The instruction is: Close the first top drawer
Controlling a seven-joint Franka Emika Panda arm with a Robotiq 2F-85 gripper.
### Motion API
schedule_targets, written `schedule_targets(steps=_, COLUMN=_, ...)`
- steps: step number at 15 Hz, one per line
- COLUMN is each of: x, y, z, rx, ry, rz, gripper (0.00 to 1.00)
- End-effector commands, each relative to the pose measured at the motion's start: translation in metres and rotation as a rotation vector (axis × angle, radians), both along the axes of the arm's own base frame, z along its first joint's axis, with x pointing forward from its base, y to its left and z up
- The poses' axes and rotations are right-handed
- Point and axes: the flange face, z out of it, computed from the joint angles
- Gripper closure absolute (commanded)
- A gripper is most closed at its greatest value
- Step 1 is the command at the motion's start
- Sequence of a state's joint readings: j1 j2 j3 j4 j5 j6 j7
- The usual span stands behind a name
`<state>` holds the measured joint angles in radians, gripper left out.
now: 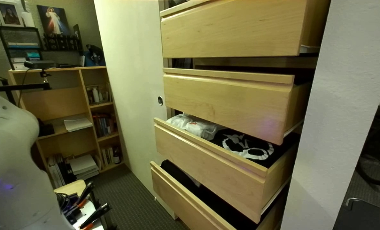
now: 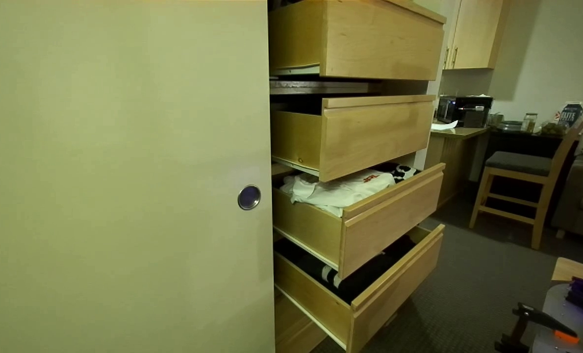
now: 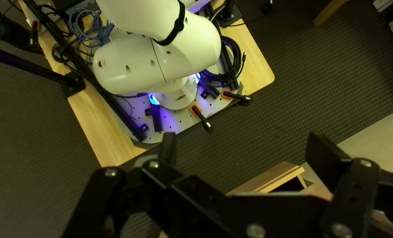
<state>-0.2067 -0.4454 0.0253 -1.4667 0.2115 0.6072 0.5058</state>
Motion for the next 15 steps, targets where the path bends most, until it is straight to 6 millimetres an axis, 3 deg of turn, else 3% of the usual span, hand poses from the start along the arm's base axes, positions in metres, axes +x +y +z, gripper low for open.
schedule_targets(steps=1, x=0.004, y=0.038, z=-0.05, rx=-0.039, ry=0.03, rz=0.181, gripper=0.0)
schedule_targets(steps=6, x=0.016, y=0.105, z=-0.139, rx=-0.113, ry=0.08, rz=0.454, gripper=0.0)
schedule_targets(steps=13, x=0.0, y=0.18, z=-0.3, rx=-0.229, ry=0.121, rz=0.823, gripper=0.0)
schedule_targets(steps=14, x=0.013, y=0.18, z=-0.268, rx=-0.198, ry=0.131, rz=0.728, gripper=0.0)
schedule_targets(steps=15, x=0.008, y=0.185, z=-0.284, rx=-0.21, ry=0.148, rz=0.75, gripper=0.0)
